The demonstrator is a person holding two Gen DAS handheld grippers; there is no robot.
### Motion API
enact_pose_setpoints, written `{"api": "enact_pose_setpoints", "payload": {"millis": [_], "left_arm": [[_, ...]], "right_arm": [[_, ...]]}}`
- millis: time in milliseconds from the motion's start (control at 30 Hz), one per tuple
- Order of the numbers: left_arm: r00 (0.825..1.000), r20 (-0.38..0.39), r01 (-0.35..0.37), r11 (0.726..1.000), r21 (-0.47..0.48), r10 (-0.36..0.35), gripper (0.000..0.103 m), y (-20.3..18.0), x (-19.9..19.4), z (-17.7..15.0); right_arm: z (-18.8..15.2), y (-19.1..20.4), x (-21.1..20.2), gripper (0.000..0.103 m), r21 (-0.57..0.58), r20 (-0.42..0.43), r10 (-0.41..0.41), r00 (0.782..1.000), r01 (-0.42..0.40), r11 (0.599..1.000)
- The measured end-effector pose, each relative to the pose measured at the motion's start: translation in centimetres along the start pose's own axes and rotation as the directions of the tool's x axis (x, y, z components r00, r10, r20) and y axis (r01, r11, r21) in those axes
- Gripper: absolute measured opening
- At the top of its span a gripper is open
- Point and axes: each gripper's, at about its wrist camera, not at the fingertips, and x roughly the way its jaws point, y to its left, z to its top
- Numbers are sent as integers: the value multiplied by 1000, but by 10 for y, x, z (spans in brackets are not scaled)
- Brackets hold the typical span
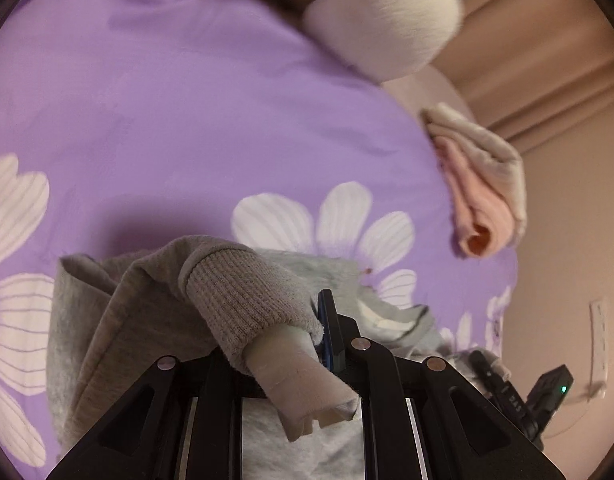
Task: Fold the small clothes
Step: 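Carry the hem over the body with both grippers and lay it down, then open both grippers and release the folded hem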
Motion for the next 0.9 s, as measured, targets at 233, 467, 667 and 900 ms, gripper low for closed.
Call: {"api": "enact_pose_setpoints", "payload": {"millis": [233, 467, 667, 900], "left_arm": [[1000, -7, -24, 996, -84, 24, 46, 19, 5, 9], [996, 69, -51, 994, -94, 57, 68, 27, -16, 22], [991, 116, -64, 996, -60, 71, 69, 29, -36, 22], [993, 112, -62, 990, 124, 48, 68, 18, -57, -14]], "right_arm": [[10, -16, 4, 55, 102, -15, 46, 999, -45, 994], [20, -23, -6, 64, 186, 37, 135, 990, -140, 973], [28, -35, -38, 86, 251, 196, 161, 967, -208, 945], [0, -27, -64, 67, 103, 110, 96, 989, -108, 989]]}}
